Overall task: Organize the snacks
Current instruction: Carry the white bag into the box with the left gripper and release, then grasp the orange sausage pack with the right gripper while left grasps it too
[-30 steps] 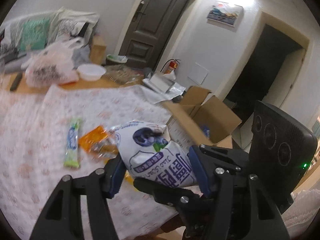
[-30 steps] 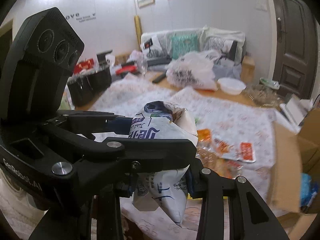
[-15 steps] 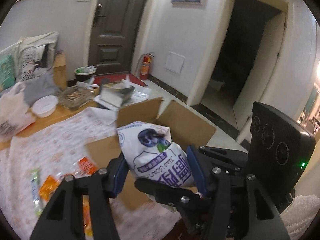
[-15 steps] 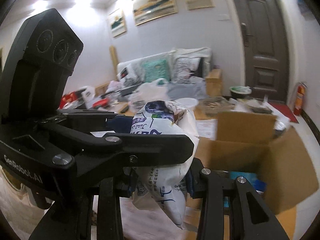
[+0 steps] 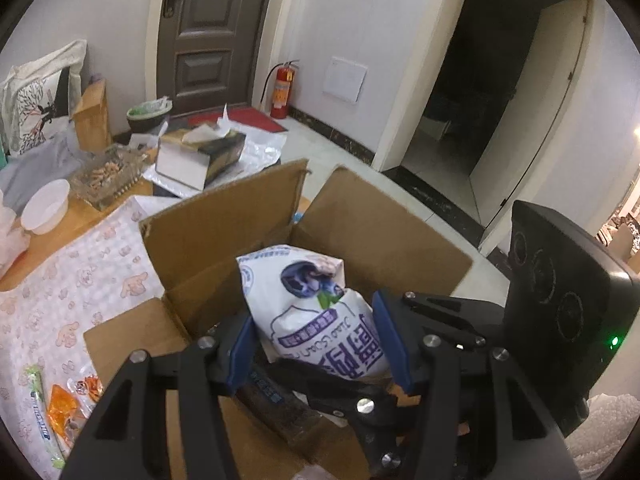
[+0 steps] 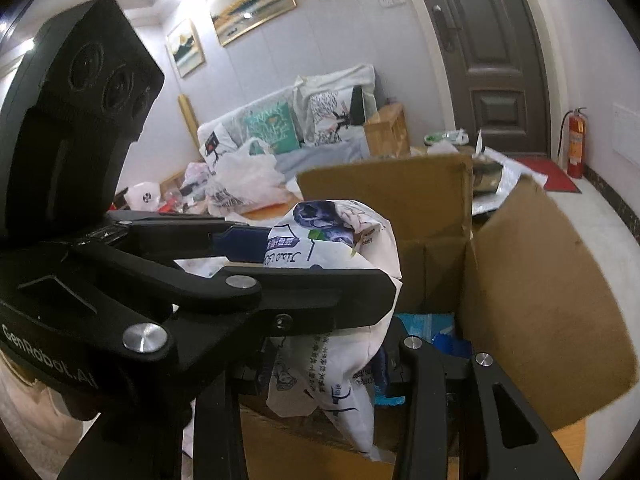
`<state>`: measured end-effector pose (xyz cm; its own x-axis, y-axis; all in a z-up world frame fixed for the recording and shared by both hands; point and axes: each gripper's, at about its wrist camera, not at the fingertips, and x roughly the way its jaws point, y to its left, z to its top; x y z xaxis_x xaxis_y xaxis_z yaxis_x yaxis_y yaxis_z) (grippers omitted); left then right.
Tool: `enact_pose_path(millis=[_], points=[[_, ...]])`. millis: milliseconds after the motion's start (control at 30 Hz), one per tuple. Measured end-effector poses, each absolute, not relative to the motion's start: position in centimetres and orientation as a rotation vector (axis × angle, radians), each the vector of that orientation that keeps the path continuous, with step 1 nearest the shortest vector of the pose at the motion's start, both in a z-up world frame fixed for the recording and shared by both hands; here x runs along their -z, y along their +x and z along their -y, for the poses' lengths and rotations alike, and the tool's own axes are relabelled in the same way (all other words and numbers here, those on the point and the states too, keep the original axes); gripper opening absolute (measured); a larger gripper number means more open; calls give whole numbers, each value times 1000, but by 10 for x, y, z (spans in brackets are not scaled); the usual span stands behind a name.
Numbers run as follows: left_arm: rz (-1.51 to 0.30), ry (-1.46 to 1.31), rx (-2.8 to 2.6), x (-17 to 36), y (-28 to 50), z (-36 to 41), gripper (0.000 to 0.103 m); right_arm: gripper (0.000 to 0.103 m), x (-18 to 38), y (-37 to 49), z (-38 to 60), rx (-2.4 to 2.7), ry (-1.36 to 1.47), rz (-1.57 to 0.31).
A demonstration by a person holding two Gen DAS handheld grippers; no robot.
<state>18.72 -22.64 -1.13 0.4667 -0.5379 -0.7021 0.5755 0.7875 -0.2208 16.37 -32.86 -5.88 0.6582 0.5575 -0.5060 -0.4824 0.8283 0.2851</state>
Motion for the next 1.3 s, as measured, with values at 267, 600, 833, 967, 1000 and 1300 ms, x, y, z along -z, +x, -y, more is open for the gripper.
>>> enact_pose_path(millis=[267, 600, 833, 967, 1000, 1300], points=[[-885, 52, 626, 27, 199, 223, 64, 45, 85, 169, 325, -598, 109, -711], [-838, 29, 605, 9, 184, 199, 68, 45, 58, 143, 317, -608, 53, -629], [-774, -14, 578, -11, 155, 156, 71, 45, 42, 127, 284, -623, 8, -611], [-747, -31, 549, -18, 138, 124, 71, 46, 35, 113, 264, -642, -20, -602], [-738, -38, 541, -19, 133, 115, 71, 46, 34, 110, 257, -649, -30, -602], [-695, -134, 434, -8, 100, 16, 76, 53, 36, 91, 168, -727, -145, -633]])
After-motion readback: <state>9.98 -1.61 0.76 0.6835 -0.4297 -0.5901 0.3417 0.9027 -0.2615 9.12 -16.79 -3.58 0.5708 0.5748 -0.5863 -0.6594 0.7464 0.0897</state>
